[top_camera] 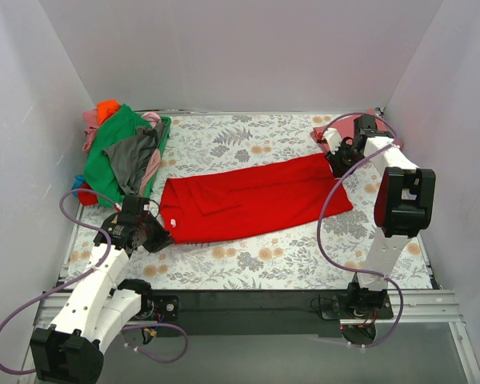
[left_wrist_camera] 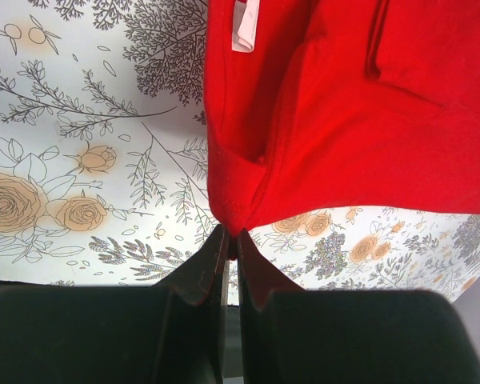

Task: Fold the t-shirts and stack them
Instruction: Fold the tshirt

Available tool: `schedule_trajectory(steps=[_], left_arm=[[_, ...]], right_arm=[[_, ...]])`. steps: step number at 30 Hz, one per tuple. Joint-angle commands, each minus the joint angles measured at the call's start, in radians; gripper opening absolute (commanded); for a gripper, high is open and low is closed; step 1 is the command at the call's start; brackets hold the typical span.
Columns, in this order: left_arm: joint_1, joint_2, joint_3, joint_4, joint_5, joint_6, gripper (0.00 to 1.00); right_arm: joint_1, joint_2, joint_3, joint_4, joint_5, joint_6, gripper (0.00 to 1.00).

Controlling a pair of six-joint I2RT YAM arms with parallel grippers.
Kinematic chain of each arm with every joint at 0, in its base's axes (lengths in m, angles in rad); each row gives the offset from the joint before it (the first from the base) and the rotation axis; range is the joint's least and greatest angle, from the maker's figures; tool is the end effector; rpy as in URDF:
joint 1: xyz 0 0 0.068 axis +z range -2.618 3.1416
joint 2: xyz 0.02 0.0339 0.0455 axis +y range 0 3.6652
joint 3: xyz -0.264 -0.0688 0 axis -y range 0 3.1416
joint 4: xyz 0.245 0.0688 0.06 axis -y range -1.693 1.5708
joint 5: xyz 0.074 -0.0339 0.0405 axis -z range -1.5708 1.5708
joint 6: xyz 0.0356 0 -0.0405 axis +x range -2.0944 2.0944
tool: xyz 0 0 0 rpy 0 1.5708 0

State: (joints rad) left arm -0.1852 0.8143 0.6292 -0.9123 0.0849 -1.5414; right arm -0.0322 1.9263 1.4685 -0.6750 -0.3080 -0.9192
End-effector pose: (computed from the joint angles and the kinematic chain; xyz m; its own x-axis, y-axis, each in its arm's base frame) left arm 0.1376 -0.0289 0.2219 -0.2471 -0.9670 0.0620 -0.8679 0.1924 -0.4579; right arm 0.4041 -0.0022 0.2088 -0.4711 -0.7429 -0.4755 -0.7790 0.6033 -0.1707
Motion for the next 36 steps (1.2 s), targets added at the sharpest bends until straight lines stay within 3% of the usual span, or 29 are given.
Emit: schedule_trajectory(steps=[1, 10, 20, 23, 24, 26, 29, 36], left_arm=[[0.006, -0.014, 0.023, -0.005, -0.017, 0.001, 0.00], [0.006, -0.018, 0.023, -0.007, -0.016, 0.003, 0.00], [0.006, -0.018, 0.035, -0.025, -0.013, -0.003, 0.00], [0.006, -0.036, 0.076, -0.056, -0.014, -0.003, 0.23], [0.006, -0.046, 0.090, -0.071, -0.025, -0.003, 0.44], [0.006, -0.069, 0.138, -0.094, -0.043, -0.003, 0.59], [0.007, -0.078, 0.182, -0.090, -0.063, 0.017, 0.69], [0.006, -0.041, 0.191, 0.062, 0.059, 0.063, 0.70]], right_arm=[[0.006, -0.047, 0.030, 0.035, -0.013, 0.097, 0.34], [-0.006, -0.174, -0.167, 0.067, -0.011, 0.315, 0.38], [-0.133, -0.176, -0.309, 0.098, -0.042, 0.373, 0.41], [-0.149, -0.159, -0.316, 0.098, -0.063, 0.376, 0.41], [-0.153, -0.156, -0.316, 0.098, -0.072, 0.378, 0.41], [-0.169, -0.148, -0.318, 0.095, -0.088, 0.379, 0.42], [-0.179, -0.141, -0.327, 0.094, -0.103, 0.379, 0.42], [-0.179, -0.087, -0.330, 0.077, -0.111, 0.378, 0.42]])
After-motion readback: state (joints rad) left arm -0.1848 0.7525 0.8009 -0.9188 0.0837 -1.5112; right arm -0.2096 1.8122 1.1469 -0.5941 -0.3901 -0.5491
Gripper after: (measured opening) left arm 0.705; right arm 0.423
